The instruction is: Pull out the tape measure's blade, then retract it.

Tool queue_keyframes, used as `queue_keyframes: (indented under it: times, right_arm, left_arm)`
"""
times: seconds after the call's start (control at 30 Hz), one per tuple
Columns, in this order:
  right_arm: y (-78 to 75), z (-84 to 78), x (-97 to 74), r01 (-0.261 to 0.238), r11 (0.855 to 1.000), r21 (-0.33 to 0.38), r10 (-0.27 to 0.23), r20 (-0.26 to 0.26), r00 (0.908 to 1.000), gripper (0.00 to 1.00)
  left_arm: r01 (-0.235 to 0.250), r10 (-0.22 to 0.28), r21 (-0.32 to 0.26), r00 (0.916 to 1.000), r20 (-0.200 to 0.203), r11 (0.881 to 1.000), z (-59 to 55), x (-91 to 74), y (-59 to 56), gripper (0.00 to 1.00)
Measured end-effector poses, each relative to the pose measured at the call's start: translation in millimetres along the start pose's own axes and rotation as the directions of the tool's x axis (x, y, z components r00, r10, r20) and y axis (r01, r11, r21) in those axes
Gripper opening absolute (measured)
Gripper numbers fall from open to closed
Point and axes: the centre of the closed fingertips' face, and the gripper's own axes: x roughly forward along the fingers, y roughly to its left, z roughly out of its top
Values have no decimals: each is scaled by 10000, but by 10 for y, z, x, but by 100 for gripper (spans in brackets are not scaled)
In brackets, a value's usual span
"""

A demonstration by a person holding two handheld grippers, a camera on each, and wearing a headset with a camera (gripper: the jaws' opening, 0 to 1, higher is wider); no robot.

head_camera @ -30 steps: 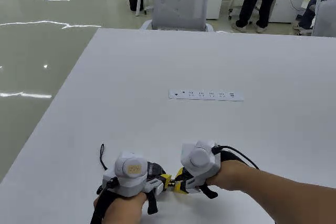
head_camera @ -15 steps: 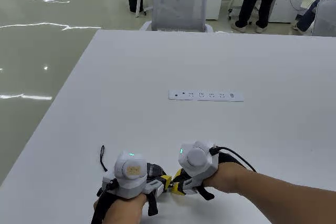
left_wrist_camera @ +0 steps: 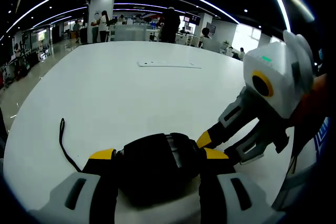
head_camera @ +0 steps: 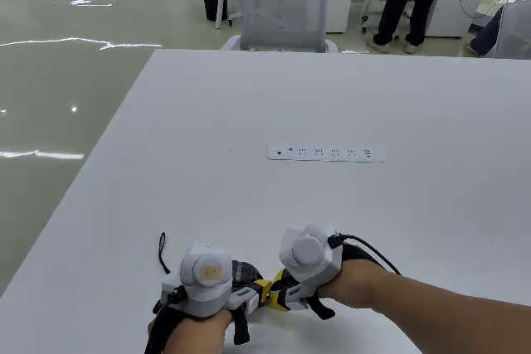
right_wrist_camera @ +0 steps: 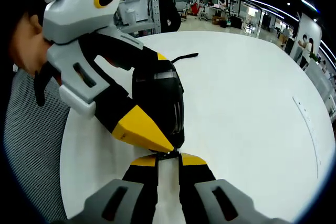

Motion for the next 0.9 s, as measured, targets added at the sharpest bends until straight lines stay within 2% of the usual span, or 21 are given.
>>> queue_keyframes:
  times: [0.33, 0.43, 0.53, 0.6, 0.7, 0.73, 0.77, 0.8, 0.83, 0.9]
  right_arm:
    - [5, 1, 5, -29, 9999, -145, 29, 2, 10000, 15]
    - [-1, -29, -5, 8, 10000, -57, -8, -78, 10000, 16]
    - [-46, -98, -66, 275, 9995, -126, -277, -151, 9995, 22]
    - [-70, -165, -138, 385, 9991, 147, -383, -135, 9992, 28]
    - [-114, -240, -280, 709, 9966, 412, -711, 30, 9975, 32]
    - [-126, -268, -352, 830, 9954, 470, -836, 106, 9964, 33]
    - [-138, -293, -388, 934, 9942, 540, -945, 176, 9954, 34]
    - [-153, -323, -465, 1070, 9917, 710, -1093, 291, 9936, 36]
    - [-160, -343, -512, 1179, 9897, 809, -1213, 380, 9919, 37]
    - [-176, -397, -656, 1527, 9823, 1088, -1602, 632, 9851, 40]
  left_arm:
    - [18, -18, -5, 10000, -13, 10000, 2, -1, -4, 60]
    - [267, -266, 30, 9995, -169, 9996, 8, 7, -7, 61]
    - [573, -565, 236, 9978, -355, 9981, -13, -28, -20, 62]
    - [518, -519, 641, 9987, 4, 9966, 29, -68, 10, 64]
    - [717, -724, 270, 9970, 269, 9971, 66, -142, 90, 70]
    - [797, -804, 292, 9965, 246, 9964, 67, -165, 143, 71]
    - [975, -988, 385, 9945, 335, 9945, 82, -183, 149, 74]
    - [1484, -1518, 555, 9864, 623, 9874, 131, -215, 116, 77]
    - [1680, -1726, 642, 9822, 744, 9837, 151, -240, 121, 80]
    - [1921, -1964, 666, 9783, 664, 9791, 143, -308, 170, 84]
